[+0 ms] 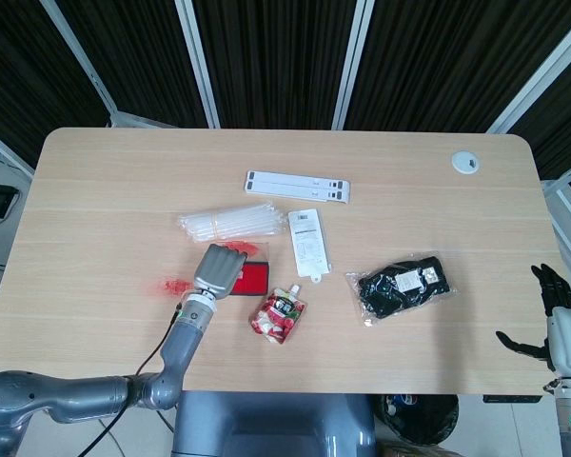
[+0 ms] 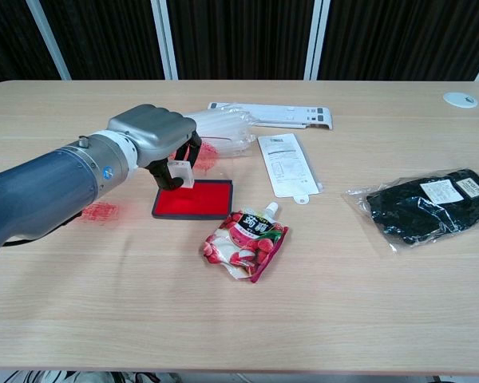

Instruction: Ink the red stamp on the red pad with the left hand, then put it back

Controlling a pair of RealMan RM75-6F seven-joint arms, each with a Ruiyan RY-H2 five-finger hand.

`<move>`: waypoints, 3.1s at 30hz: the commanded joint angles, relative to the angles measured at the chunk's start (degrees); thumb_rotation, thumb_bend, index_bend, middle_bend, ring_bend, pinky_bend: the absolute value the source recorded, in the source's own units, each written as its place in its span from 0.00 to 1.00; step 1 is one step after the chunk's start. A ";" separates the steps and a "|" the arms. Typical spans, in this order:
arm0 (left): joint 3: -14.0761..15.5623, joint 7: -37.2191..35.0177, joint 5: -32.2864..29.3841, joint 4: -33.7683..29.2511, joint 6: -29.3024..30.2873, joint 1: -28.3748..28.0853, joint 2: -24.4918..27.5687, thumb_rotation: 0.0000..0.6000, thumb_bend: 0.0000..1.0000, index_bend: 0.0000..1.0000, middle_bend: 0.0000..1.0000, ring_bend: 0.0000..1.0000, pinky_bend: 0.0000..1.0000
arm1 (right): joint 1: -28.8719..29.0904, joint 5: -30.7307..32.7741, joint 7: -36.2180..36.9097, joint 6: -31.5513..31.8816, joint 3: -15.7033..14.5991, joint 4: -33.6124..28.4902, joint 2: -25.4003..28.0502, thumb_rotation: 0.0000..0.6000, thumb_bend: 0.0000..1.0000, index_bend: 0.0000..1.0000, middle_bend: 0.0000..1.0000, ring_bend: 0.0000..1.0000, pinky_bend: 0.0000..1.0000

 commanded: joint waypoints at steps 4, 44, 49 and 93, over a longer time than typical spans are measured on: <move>0.46 0.63 -0.95 0.54 0.08 -0.69 -0.54 1.00 0.57 0.69 0.69 0.54 0.61 | 0.00 0.01 0.10 -0.06 -0.03 0.02 0.01 1.00 0.16 0.00 0.00 0.00 0.20; 2.00 -0.51 -1.83 1.95 0.63 -2.76 -1.27 1.00 0.57 0.69 0.69 0.54 0.61 | -0.04 0.05 0.65 -0.27 -0.12 0.27 0.07 1.00 0.16 0.00 0.00 0.00 0.20; 2.18 -0.32 -2.24 2.06 0.71 -2.93 -1.32 1.00 0.57 0.69 0.69 0.54 0.61 | -0.03 0.05 0.70 -0.31 -0.12 0.29 0.07 1.00 0.16 0.00 0.00 0.00 0.20; 4.73 -4.86 1.43 -9.90 6.20 1.69 9.88 1.00 0.57 0.67 0.67 0.53 0.61 | -0.11 -0.23 0.82 -0.16 -0.23 0.62 0.01 1.00 0.16 0.00 0.00 0.00 0.20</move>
